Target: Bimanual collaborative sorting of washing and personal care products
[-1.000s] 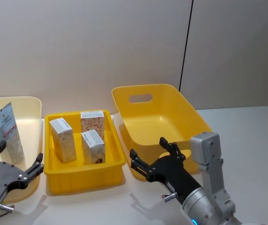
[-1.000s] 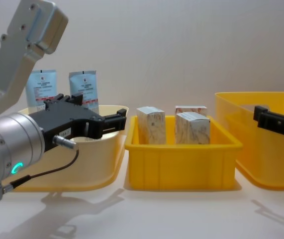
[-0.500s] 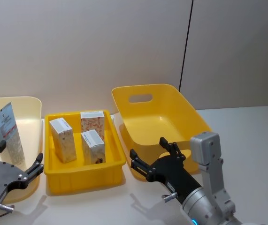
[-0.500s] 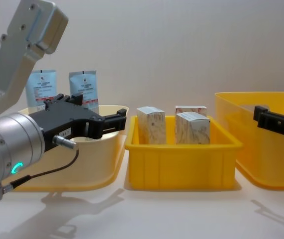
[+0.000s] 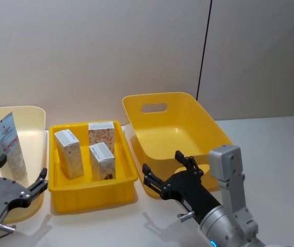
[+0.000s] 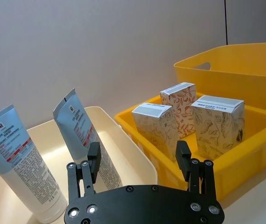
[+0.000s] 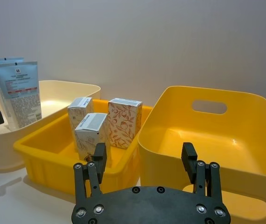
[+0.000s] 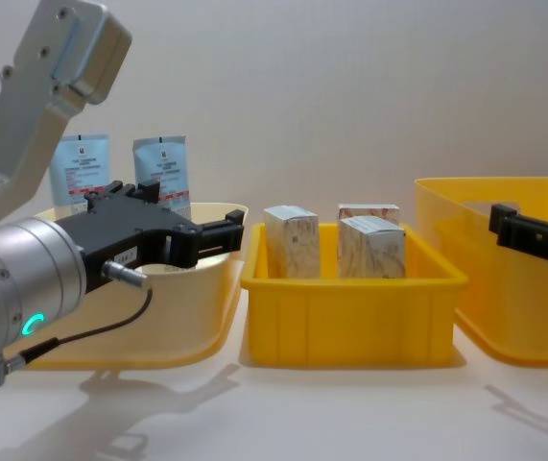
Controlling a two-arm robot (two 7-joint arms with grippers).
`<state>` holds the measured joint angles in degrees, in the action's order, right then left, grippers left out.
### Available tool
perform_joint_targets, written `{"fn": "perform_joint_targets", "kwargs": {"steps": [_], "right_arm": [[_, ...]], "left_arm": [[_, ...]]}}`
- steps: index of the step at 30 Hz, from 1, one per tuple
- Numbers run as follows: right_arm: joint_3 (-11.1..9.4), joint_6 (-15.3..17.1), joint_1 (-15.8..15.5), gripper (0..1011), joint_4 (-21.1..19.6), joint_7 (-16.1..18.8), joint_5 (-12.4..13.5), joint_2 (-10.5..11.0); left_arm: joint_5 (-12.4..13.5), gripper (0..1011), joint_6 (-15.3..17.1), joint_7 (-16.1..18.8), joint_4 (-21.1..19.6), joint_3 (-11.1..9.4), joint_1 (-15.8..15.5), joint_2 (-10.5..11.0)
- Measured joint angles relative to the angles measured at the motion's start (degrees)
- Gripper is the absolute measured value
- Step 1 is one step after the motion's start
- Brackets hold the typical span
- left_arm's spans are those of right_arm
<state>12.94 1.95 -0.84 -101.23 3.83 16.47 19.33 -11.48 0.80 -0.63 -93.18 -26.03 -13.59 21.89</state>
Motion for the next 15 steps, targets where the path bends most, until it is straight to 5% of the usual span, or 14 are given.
{"fn": "perform_joint_targets", "kwargs": {"steps": [15], "right_arm": [[0.0, 0.0, 0.0, 1001, 0.0, 0.0, 0.0, 0.0]], "left_arm": [[0.0, 1003, 0.0, 0.0, 0.0, 0.0, 0.0, 0.0]]}}
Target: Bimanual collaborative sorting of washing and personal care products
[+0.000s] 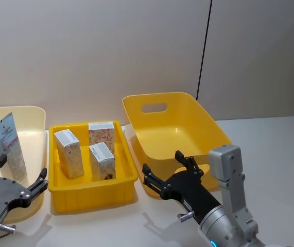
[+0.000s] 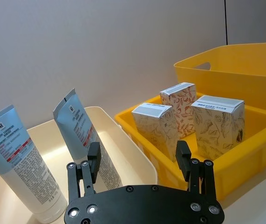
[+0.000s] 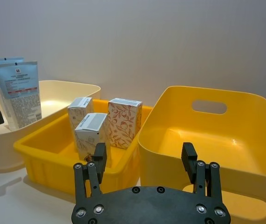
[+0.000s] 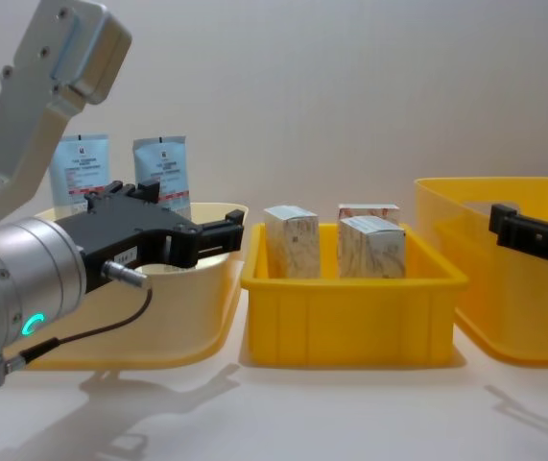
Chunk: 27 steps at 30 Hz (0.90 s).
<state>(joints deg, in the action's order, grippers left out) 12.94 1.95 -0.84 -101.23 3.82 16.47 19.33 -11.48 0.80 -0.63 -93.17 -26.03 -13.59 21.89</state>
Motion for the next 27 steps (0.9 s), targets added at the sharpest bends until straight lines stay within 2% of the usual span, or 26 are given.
{"fn": "perform_joint_targets", "kwargs": {"steps": [11, 18, 27], "right_arm": [[0.0, 0.3, 0.2, 1001, -0.1, 0.0, -0.1, -0.1], [0.5, 2.7, 1.2, 1001, -1.1, 0.4, -0.2, -0.2], [1.5, 7.4, 2.9, 1001, -3.3, 3.3, 1.2, 0.2]], "left_arm": [[0.0, 1003, 0.0, 0.0, 0.0, 0.0, 0.0, 0.0], [0.0, 1003, 0.0, 0.0, 0.0, 0.0, 0.0, 0.0], [0.0, 1003, 0.0, 0.0, 0.0, 0.0, 0.0, 0.0]]}}
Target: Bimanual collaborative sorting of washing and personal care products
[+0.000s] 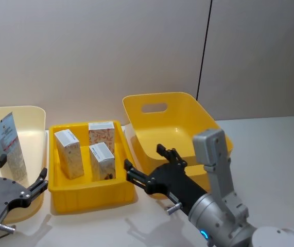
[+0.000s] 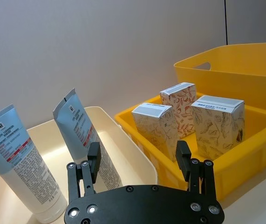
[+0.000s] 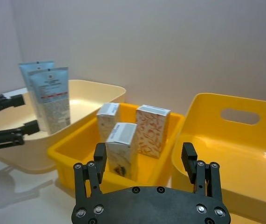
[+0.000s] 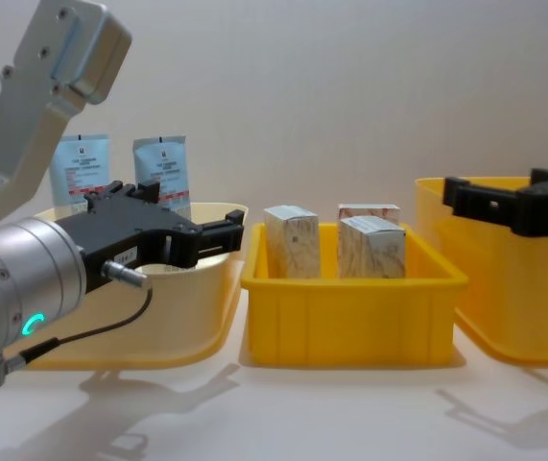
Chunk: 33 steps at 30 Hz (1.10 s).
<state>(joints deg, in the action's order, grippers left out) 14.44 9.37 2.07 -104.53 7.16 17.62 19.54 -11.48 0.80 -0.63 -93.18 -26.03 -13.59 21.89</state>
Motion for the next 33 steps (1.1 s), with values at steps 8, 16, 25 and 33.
{"fn": "perform_joint_targets", "kwargs": {"steps": [8, 16, 25, 33], "right_arm": [[0.7, 3.8, 1.2, 1001, -1.6, 2.2, 1.3, 0.1], [1.1, 5.4, 1.8, 1001, -2.0, 2.8, 1.5, -0.1], [2.3, 9.2, 3.2, 1001, -1.1, -0.7, -0.3, -3.0], [3.8, 12.6, 4.9, 1001, 0.7, -4.8, -2.0, -7.0]], "left_arm": [[0.0, 1003, 0.0, 0.0, 0.0, 0.0, 0.0, 0.0], [0.0, 1003, 0.0, 0.0, 0.0, 0.0, 0.0, 0.0], [0.0, 1003, 0.0, 0.0, 0.0, 0.0, 0.0, 0.0], [0.0, 1003, 0.0, 0.0, 0.0, 0.0, 0.0, 0.0]]}}
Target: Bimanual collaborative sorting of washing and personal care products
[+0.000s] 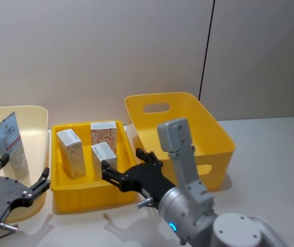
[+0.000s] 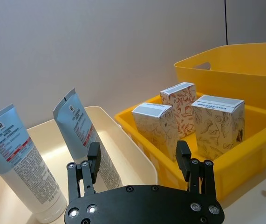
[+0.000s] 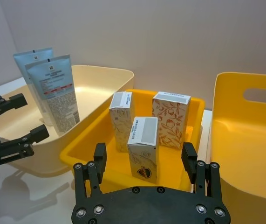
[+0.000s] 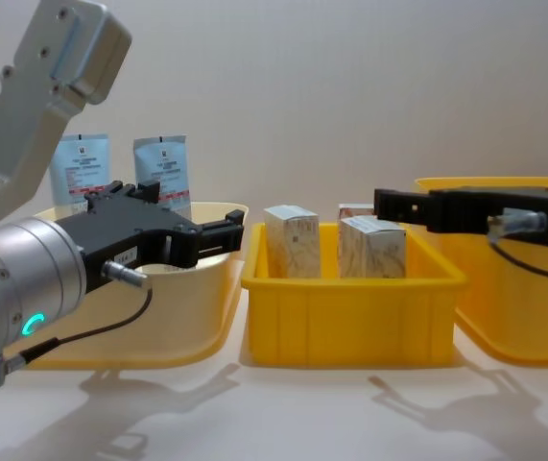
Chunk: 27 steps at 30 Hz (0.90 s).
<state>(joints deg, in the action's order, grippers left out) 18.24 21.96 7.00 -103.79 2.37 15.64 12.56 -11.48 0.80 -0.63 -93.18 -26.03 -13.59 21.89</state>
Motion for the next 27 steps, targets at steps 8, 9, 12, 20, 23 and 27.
{"fn": "perform_joint_targets", "kwargs": {"steps": [8, 9, 12, 20, 23, 27], "right_arm": [[2.0, 2.7, 1.9, 1001, 1.8, -2.6, -1.6, -3.2], [2.2, 2.9, 2.2, 1001, 2.0, -2.7, -1.8, -3.5], [2.9, 3.9, 2.9, 1001, 2.6, -3.2, -2.3, -4.3], [4.3, 6.4, 5.6, 1001, 4.8, -4.1, -3.9, -5.9], [4.5, 7.1, 6.4, 1001, 5.4, -4.4, -4.4, -6.2], [4.6, 8.6, 7.9, 1001, 6.5, -5.0, -5.3, -6.7]], "left_arm": [[0.0, 1003, 0.0, 0.0, 0.0, 0.0, 0.0, 0.0], [0.0, 1003, 0.0, 0.0, 0.0, 0.0, 0.0, 0.0], [0.0, 1003, 0.0, 0.0, 0.0, 0.0, 0.0, 0.0], [0.0, 1003, 0.0, 0.0, 0.0, 0.0, 0.0, 0.0], [0.0, 1003, 0.0, 0.0, 0.0, 0.0, 0.0, 0.0], [0.0, 1003, 0.0, 0.0, 0.0, 0.0, 0.0, 0.0]]}}
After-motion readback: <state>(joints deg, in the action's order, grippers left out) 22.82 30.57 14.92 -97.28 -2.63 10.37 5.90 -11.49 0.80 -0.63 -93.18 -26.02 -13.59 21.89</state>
